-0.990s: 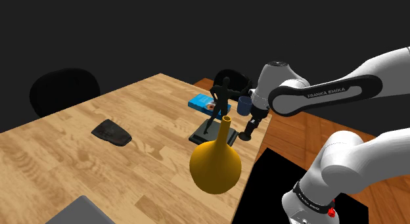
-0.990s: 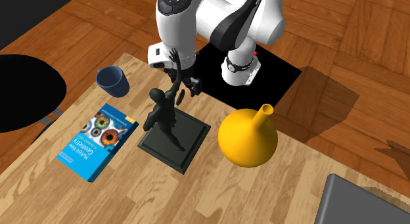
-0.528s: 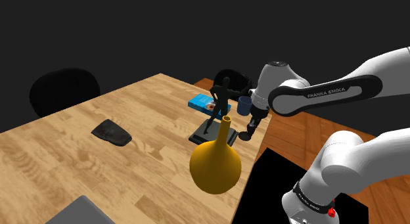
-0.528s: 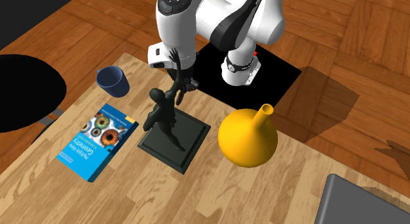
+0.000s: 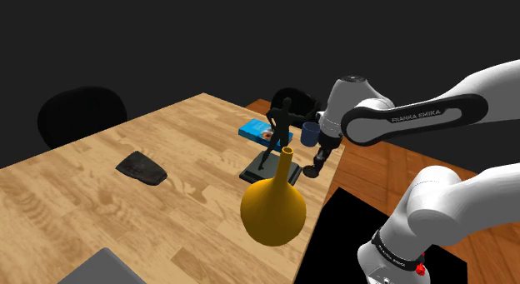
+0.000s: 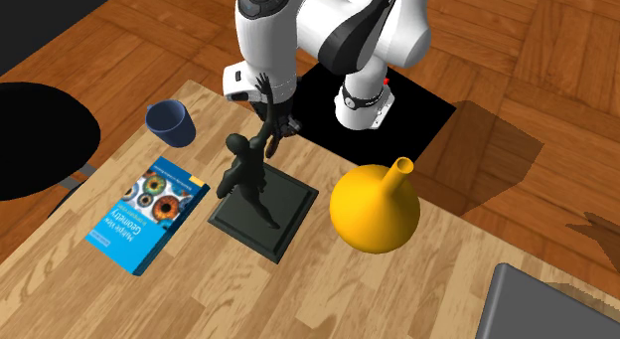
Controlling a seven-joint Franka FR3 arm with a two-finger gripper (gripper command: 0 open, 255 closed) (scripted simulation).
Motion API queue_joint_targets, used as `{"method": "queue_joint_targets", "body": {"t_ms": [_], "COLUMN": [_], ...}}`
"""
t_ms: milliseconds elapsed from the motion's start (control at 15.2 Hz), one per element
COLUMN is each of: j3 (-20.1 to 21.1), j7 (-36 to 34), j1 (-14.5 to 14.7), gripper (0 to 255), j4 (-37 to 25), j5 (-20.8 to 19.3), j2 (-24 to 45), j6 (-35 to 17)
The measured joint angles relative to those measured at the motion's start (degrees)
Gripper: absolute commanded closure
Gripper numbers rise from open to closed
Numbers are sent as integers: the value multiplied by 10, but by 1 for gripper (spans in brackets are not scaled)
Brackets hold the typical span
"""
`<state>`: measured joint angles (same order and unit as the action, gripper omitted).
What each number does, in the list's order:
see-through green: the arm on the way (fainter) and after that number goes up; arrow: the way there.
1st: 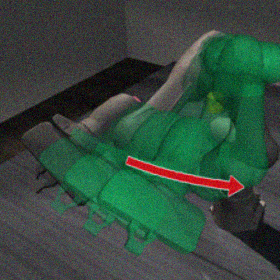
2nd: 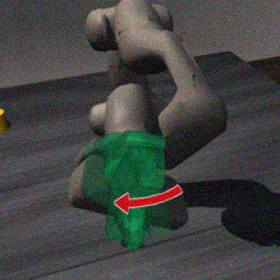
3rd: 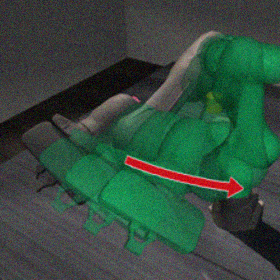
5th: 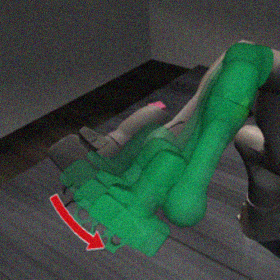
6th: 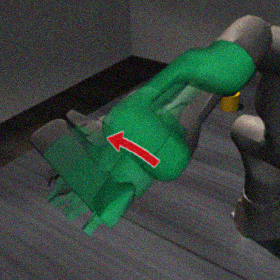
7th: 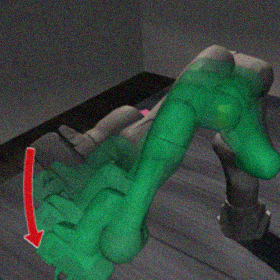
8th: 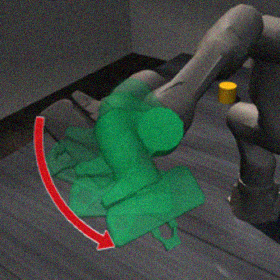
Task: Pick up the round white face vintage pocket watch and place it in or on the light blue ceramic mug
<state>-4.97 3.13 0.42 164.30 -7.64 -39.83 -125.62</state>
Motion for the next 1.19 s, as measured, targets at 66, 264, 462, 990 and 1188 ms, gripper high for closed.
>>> {"method": "queue_joint_targets", "body": {"t_ms": [66,264,462,990,1188], "j3": [0,2,1,7,7], "j7": [1,2,6,8,11], "j1": [0,1,1,5,4], "gripper": [255,255,255,255,255], "j4": [-4,-20,-37,-88,-109], "j5": [0,3,4,11,12], "j2": [-4,-18,-29,-47,-56], "j6": [8,37,65,136,164]}}
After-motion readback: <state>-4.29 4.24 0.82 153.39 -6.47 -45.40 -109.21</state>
